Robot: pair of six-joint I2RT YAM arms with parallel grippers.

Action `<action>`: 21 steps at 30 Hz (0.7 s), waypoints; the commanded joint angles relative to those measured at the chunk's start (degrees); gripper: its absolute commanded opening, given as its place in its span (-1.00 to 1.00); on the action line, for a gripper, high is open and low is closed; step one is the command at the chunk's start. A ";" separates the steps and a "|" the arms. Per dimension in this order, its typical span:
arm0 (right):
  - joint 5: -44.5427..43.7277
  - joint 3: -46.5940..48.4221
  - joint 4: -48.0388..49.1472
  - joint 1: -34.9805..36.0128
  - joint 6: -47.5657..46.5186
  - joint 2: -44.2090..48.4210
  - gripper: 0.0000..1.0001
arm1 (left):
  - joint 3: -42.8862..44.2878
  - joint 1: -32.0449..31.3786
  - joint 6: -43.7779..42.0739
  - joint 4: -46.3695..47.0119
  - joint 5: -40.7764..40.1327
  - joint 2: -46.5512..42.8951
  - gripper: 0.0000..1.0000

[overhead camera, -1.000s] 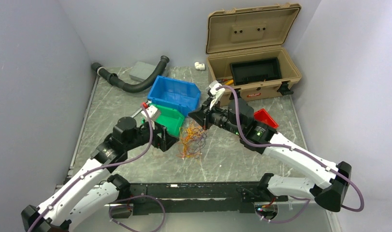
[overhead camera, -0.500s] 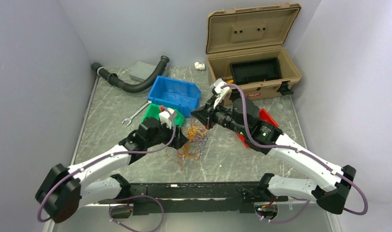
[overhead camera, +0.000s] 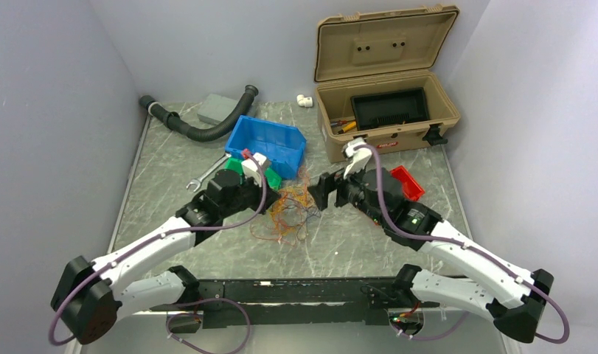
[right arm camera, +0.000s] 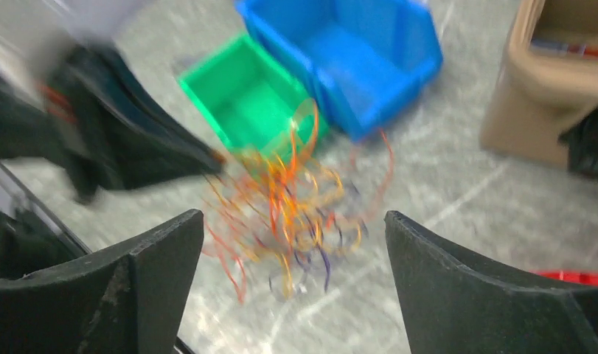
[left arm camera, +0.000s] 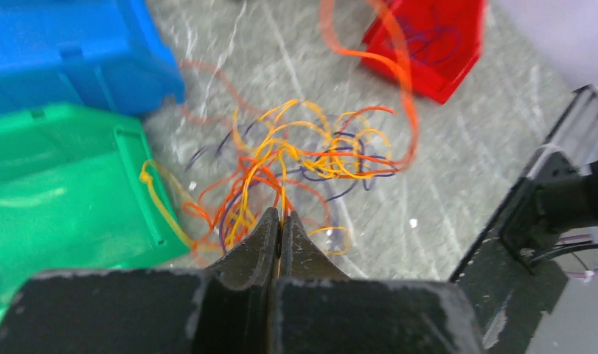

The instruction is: Untangle the cables

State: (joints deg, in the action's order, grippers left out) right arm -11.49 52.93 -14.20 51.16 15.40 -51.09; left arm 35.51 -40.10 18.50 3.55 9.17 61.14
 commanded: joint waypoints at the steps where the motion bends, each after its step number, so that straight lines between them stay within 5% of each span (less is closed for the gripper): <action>1: 0.32 -8.84 -2.13 0.01 1.54 1.20 0.93 | 6.05 -0.16 -1.86 -3.42 4.85 -4.31 -1.00; 14: 25.24 -30.81 40.07 -0.07 9.54 2.59 0.93 | 11.54 -0.21 3.43 -4.57 18.23 -7.78 -1.00; 21: 25.43 -33.69 54.80 -0.01 13.47 -1.79 0.89 | 11.26 -0.17 9.11 1.60 25.86 -7.82 -1.00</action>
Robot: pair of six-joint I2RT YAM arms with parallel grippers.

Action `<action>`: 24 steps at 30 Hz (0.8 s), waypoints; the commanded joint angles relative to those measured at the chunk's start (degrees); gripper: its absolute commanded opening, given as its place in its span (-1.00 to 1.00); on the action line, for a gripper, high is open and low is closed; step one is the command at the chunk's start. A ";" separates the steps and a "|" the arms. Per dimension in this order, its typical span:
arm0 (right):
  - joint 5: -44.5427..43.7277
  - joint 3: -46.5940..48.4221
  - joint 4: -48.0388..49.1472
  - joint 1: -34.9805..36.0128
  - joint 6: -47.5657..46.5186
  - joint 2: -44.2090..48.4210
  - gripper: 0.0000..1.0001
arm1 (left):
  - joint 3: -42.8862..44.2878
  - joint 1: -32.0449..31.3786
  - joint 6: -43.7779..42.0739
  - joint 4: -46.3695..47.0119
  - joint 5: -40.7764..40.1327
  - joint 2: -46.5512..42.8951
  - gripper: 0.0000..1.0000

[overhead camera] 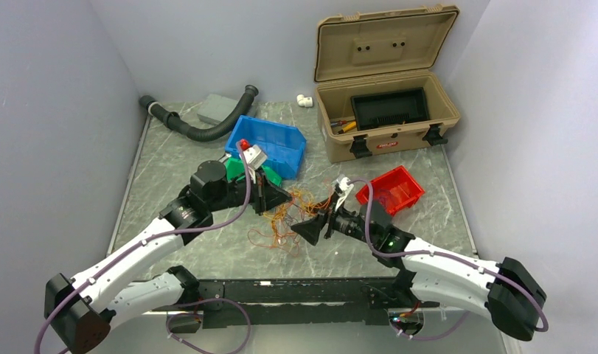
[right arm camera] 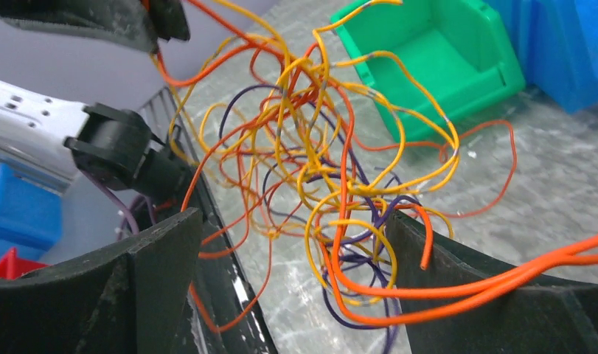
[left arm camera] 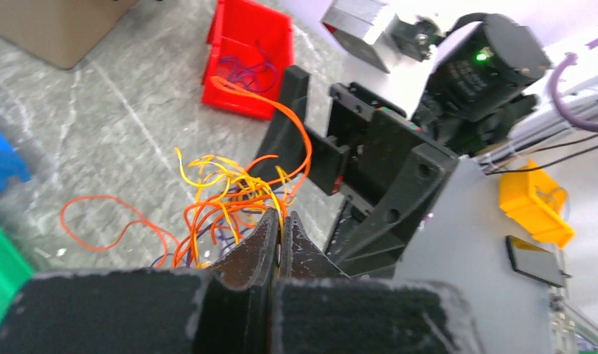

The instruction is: Untangle the cables

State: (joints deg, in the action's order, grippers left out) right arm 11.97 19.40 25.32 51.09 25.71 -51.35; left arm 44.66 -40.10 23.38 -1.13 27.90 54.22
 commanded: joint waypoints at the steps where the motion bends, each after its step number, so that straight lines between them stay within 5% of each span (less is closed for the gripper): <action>1: 1.69 -0.60 17.24 0.04 3.76 -1.77 0.88 | 1.97 -0.21 5.19 7.22 8.39 -0.75 -1.00; 6: 0.49 -1.24 26.51 0.06 7.64 -3.22 0.78 | 0.37 -0.18 9.13 12.58 12.69 -0.03 -1.00; 11: -8.54 3.73 16.94 0.38 9.90 -6.42 0.32 | -1.95 -0.35 12.95 18.28 14.30 0.26 -1.00; 19: -11.60 9.05 12.01 4.90 7.07 -11.33 0.49 | -1.25 -1.37 13.69 20.98 13.95 3.43 -1.00; 24: -25.96 12.97 -1.77 7.27 7.47 -16.21 0.49 | 3.08 -1.74 10.74 16.62 12.98 4.03 -1.00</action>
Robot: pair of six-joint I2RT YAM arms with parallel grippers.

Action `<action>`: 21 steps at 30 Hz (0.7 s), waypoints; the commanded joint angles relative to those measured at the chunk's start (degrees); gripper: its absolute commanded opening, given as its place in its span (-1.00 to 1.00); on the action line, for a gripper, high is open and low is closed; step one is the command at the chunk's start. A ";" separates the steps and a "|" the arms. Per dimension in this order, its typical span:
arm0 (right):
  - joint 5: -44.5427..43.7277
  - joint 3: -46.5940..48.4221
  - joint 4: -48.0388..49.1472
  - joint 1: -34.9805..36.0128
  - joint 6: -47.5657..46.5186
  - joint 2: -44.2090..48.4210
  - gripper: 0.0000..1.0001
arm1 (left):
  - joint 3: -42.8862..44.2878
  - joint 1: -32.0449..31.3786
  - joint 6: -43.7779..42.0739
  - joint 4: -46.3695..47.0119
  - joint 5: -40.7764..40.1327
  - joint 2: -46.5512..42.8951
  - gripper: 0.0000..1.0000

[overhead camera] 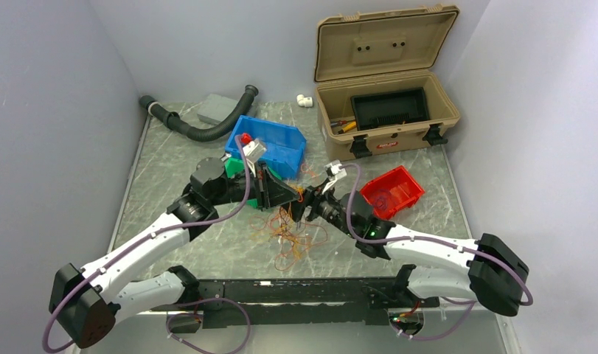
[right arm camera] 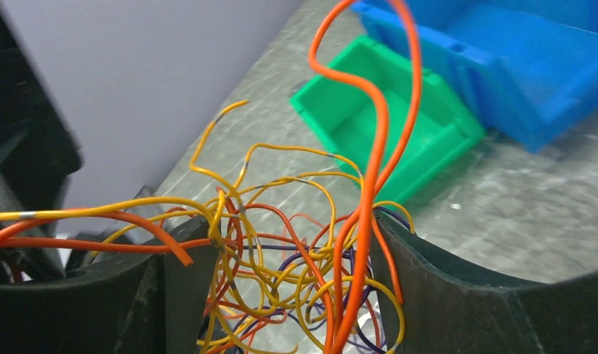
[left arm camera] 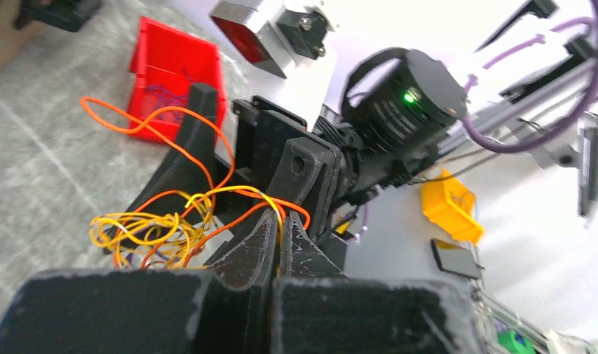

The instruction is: Untangle the cables

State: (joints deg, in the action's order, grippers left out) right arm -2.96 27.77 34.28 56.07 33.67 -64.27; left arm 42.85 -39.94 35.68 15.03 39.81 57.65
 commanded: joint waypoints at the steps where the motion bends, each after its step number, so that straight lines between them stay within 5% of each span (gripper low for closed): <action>1: -14.40 4.31 -13.08 2.24 1.29 -3.61 0.51 | 6.43 -1.94 -3.49 -3.08 -0.68 -0.09 -1.00; 7: -35.89 6.49 -38.46 -1.28 13.03 -4.82 0.38 | 16.67 -1.90 -14.26 -26.07 -13.78 -4.70 -1.00; 13: -31.25 1.31 -46.32 -15.71 21.96 -2.46 0.29 | 24.43 -1.62 -19.40 -42.09 -34.94 -9.15 -1.00; 18: -33.41 -1.41 -48.56 -18.97 22.05 4.75 0.30 | 28.81 -0.11 -19.58 -54.69 -59.42 -11.76 -1.00; 21: -32.42 -1.78 -48.17 -19.53 19.52 7.82 0.22 | 28.47 0.58 -20.72 -55.92 -65.06 -13.89 -1.00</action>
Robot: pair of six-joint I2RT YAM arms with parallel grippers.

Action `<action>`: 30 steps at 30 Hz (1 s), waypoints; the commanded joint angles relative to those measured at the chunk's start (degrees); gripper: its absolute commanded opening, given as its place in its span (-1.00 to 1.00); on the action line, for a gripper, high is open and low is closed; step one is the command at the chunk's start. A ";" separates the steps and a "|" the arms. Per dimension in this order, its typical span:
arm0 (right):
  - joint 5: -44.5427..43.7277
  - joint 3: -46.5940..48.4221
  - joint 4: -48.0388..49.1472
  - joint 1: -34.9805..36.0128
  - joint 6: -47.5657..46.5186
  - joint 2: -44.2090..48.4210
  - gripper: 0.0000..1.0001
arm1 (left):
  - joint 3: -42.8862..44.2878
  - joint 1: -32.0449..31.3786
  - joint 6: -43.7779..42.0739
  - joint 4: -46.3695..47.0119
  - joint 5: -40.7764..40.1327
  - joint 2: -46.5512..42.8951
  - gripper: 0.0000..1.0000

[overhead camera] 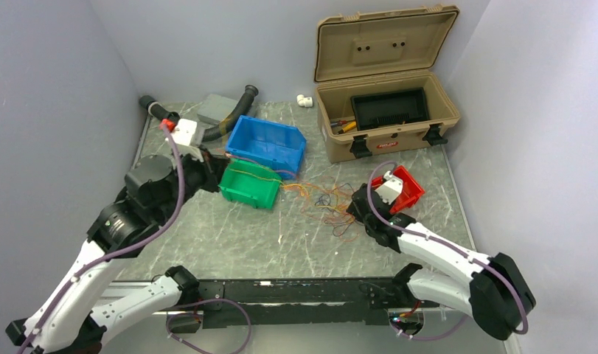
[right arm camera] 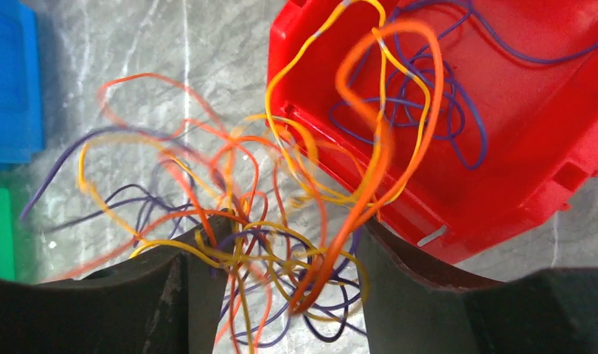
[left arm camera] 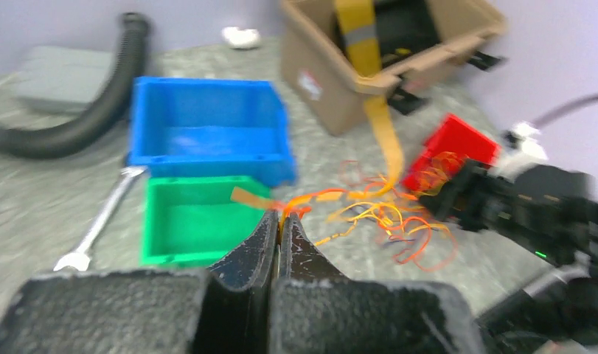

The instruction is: Untangle the cables

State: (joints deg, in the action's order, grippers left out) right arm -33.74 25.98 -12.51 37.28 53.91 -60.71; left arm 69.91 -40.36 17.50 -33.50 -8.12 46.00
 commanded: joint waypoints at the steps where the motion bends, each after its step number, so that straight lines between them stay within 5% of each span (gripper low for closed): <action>1: -0.64 -0.23 -0.30 -0.69 -2.16 5.20 0.12 | 1.11 1.05 -2.93 -7.23 -17.07 -2.65 -1.00; 7: 2.29 -0.41 0.44 -0.71 -7.58 10.72 -0.84 | 2.48 1.05 -5.10 -9.48 -22.08 -2.38 -1.00; 9: 0.77 0.37 -1.98 -0.72 -7.46 12.17 -0.94 | 3.54 1.13 -6.59 -10.56 -25.46 -1.92 -1.00; 14: -3.72 2.14 -7.31 -0.76 -6.03 14.58 -0.95 | 6.03 1.06 -7.19 -16.21 -38.59 1.00 -1.00; 21: 0.40 2.94 -3.97 -0.72 -9.98 14.31 -0.95 | -1.14 1.14 -7.72 -9.61 -25.12 -3.40 -1.00; 30: 9.05 5.19 -0.01 -0.67 -16.79 13.44 -0.93 | -1.89 1.15 -6.48 -12.77 -26.31 -4.17 -1.00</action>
State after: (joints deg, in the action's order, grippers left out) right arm -28.23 27.83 -15.73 36.77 41.17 -47.59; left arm 67.35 -39.44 11.25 -46.30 -33.74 41.93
